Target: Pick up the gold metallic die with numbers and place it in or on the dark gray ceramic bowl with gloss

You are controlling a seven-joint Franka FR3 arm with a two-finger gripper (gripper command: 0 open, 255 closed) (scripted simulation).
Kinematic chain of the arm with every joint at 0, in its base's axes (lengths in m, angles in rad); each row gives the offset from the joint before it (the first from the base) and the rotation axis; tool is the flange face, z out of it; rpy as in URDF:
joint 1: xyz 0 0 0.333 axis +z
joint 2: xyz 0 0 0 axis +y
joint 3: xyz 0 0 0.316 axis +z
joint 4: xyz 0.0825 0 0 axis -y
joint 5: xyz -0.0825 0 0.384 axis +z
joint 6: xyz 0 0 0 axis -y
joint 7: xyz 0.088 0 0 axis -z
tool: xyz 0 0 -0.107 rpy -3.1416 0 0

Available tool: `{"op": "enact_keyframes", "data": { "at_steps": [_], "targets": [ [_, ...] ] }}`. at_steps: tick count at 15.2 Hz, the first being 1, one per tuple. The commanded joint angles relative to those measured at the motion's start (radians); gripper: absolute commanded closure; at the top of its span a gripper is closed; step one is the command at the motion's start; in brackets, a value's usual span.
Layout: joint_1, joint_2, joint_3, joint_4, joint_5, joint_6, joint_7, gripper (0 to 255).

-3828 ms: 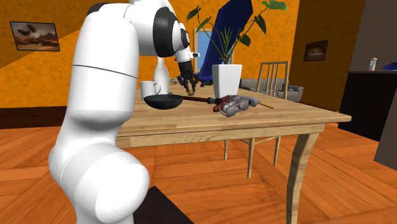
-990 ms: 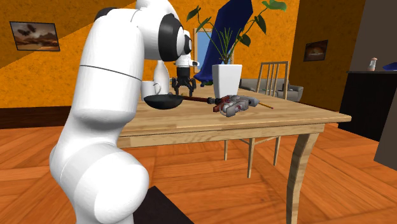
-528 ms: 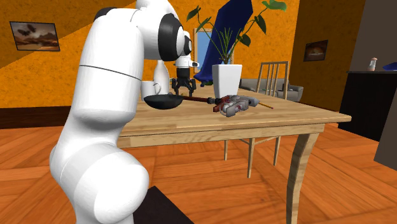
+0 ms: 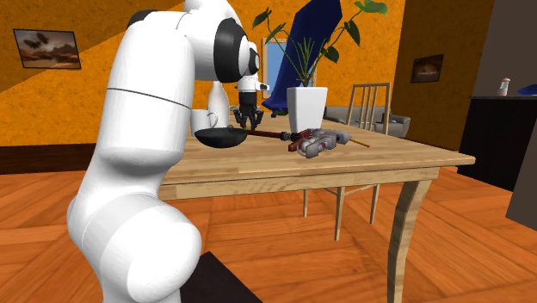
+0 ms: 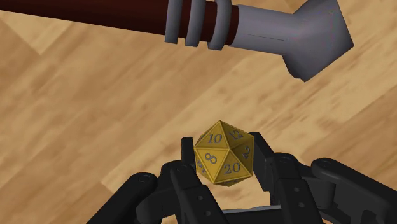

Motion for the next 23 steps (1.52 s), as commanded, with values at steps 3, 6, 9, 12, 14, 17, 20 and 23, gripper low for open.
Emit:
{"op": "enact_keyframes", "data": {
  "at_steps": [3, 6, 9, 12, 14, 17, 20, 23],
  "targets": [
    [0.002, 0.002, 0.000, 0.015, -0.001, -0.014, 0.000, 255],
    [0.009, 0.009, 0.001, 0.066, -0.004, -0.058, 0.000, 255],
    [0.017, 0.020, 0.002, 0.122, -0.009, -0.103, 0.001, 255],
    [0.028, 0.034, 0.003, 0.183, -0.016, -0.151, 0.002, 255],
    [0.036, 0.046, 0.003, 0.227, -0.022, -0.185, 0.004, 255],
    [0.052, 0.068, 0.003, 0.302, -0.033, -0.238, 0.005, 255],
    [0.073, 0.097, 0.002, 0.388, -0.048, -0.296, 0.007, 255],
    [0.102, 0.136, -0.001, 0.492, -0.068, -0.363, 0.009, 255]
  ]
}}
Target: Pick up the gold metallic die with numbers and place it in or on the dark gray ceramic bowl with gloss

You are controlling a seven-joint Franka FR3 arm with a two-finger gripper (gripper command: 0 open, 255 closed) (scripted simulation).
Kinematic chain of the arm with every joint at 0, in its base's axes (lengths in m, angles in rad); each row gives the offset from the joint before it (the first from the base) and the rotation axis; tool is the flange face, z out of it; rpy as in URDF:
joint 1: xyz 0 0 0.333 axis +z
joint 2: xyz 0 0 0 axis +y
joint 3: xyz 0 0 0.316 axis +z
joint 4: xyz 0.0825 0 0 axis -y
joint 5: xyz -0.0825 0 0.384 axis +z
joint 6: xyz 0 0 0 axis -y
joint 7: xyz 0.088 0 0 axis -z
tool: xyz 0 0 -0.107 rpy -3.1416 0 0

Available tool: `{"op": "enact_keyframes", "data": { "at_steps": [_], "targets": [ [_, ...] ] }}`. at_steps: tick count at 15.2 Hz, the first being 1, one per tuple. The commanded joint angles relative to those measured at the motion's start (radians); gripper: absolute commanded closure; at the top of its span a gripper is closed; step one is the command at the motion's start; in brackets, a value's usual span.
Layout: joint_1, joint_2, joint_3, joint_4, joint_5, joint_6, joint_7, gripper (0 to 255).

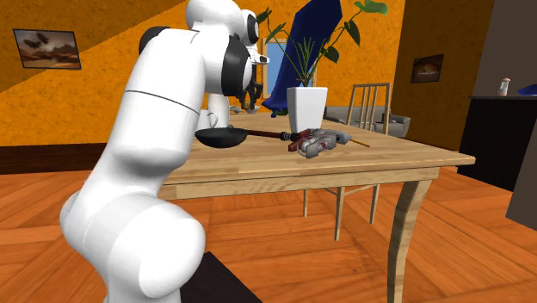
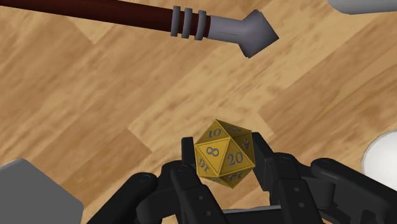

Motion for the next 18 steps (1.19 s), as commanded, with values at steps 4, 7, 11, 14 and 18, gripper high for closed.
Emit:
{"op": "enact_keyframes", "data": {
  "at_steps": [4, 7, 11, 14, 18],
  "targets": [
    [-0.010, -0.032, 0.006, 0.001, 0.012, -0.032, -0.002, 255],
    [-0.109, -0.228, 0.019, -0.270, 0.108, 0.059, -0.029, 255],
    [-0.174, -0.448, -0.001, -0.520, 0.221, 0.118, -0.089, 255],
    [-0.191, -0.596, -0.032, -0.667, 0.290, 0.134, -0.137, 255],
    [-0.186, -0.777, -0.082, -0.830, 0.356, 0.128, -0.193, 255]
  ]
}}
